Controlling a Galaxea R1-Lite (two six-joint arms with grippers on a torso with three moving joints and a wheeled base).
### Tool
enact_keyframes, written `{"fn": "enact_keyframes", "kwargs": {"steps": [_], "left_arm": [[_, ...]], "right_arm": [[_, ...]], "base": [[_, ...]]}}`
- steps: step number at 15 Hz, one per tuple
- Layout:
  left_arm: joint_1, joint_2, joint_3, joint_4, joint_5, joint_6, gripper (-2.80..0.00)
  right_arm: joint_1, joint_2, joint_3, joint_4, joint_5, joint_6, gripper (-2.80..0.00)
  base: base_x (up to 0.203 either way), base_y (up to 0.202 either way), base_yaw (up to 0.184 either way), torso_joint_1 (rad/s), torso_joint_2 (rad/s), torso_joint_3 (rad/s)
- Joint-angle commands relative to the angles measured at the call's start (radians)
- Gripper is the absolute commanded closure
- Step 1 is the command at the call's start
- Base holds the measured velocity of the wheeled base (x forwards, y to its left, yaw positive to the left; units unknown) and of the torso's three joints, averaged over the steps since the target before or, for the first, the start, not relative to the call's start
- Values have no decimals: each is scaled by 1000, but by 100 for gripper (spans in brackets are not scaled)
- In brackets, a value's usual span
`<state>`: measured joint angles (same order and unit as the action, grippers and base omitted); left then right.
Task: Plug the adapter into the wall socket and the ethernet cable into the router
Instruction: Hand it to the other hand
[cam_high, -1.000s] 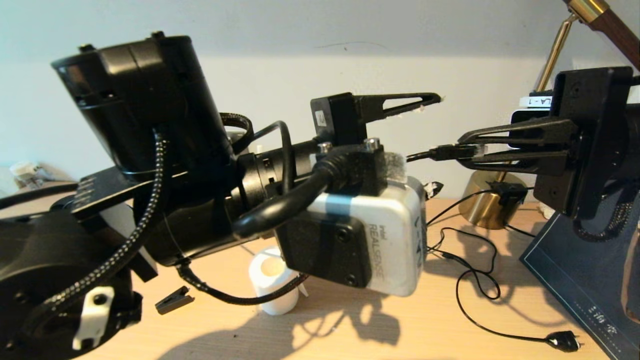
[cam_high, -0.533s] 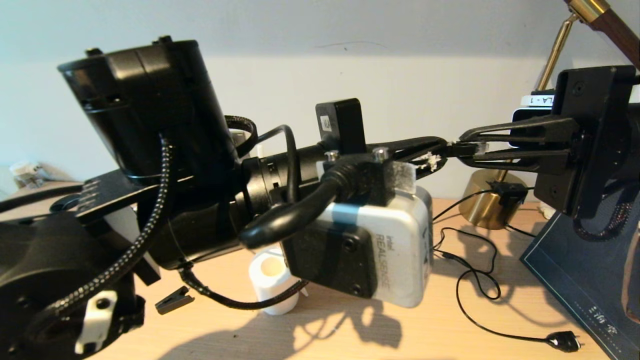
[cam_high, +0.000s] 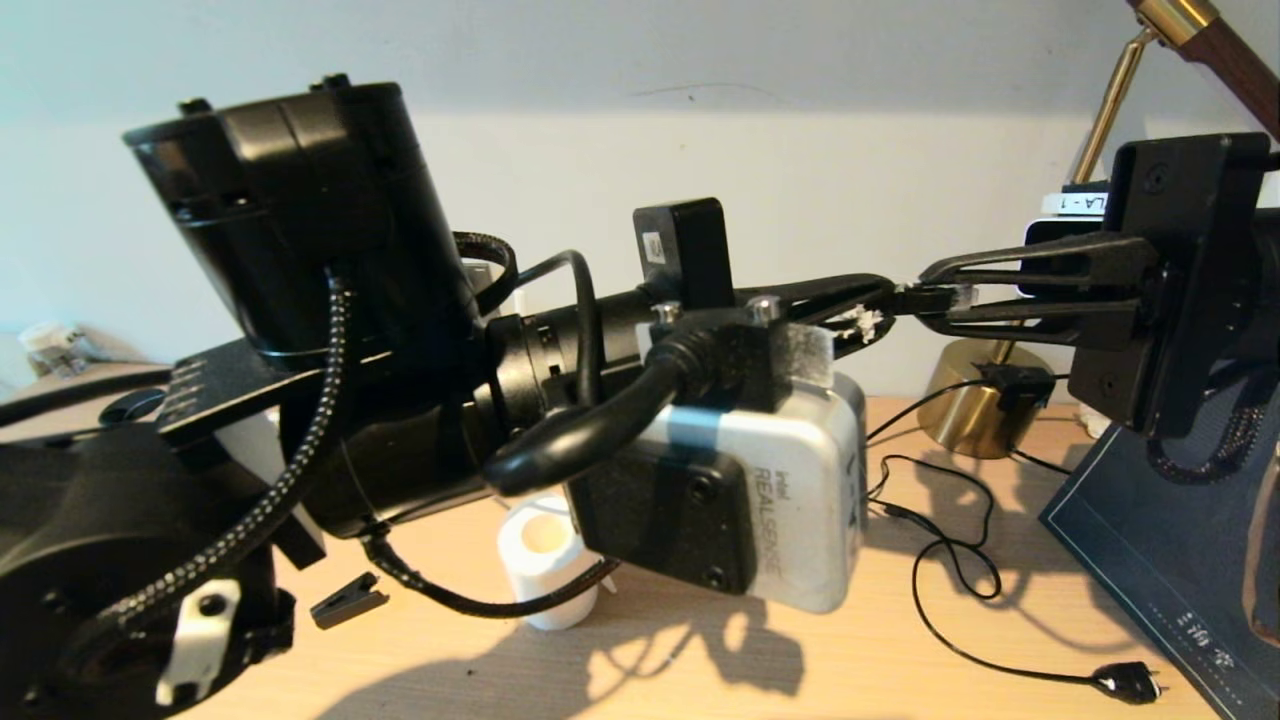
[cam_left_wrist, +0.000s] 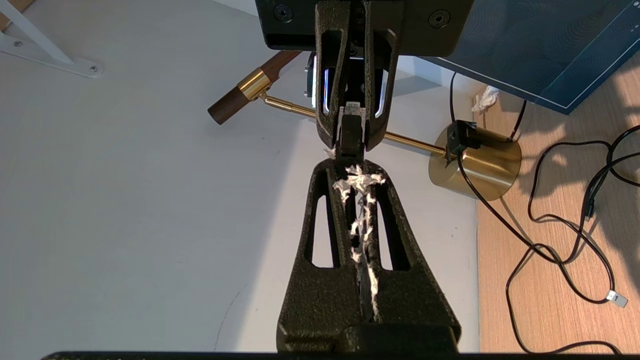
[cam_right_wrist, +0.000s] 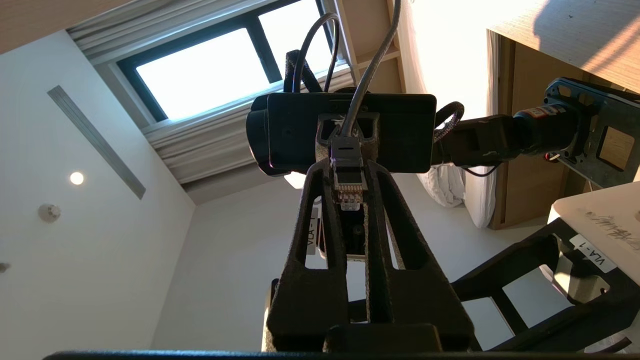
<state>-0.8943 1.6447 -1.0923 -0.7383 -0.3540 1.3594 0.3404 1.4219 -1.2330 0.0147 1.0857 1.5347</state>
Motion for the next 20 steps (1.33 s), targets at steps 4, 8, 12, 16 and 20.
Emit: {"fn": "enact_keyframes", "kwargs": {"steps": [4,8,12,16,20], "left_arm": [[-2,3,0,-7,0,7,0],[-6,3,0,-7,1,7,-280],[-6,6,0,-7,2,7,-280],[-6,7,-1,-7,1,7,-280],[-6,7,-1,-7,1,6,0]], "right_arm": [[1,2,0,1,6,9,0],[0,2,0,1,6,9,0],[2,2,1,1,8,9,0],[2,2,1,1,8,9,0],[2,-1,1,1,8,9,0]], "base": [[0,0,0,0,0,0],[0,0,0,0,0,0],[0,0,0,0,0,0],[0,0,0,0,0,0],[0,0,0,0,0,0]]}}
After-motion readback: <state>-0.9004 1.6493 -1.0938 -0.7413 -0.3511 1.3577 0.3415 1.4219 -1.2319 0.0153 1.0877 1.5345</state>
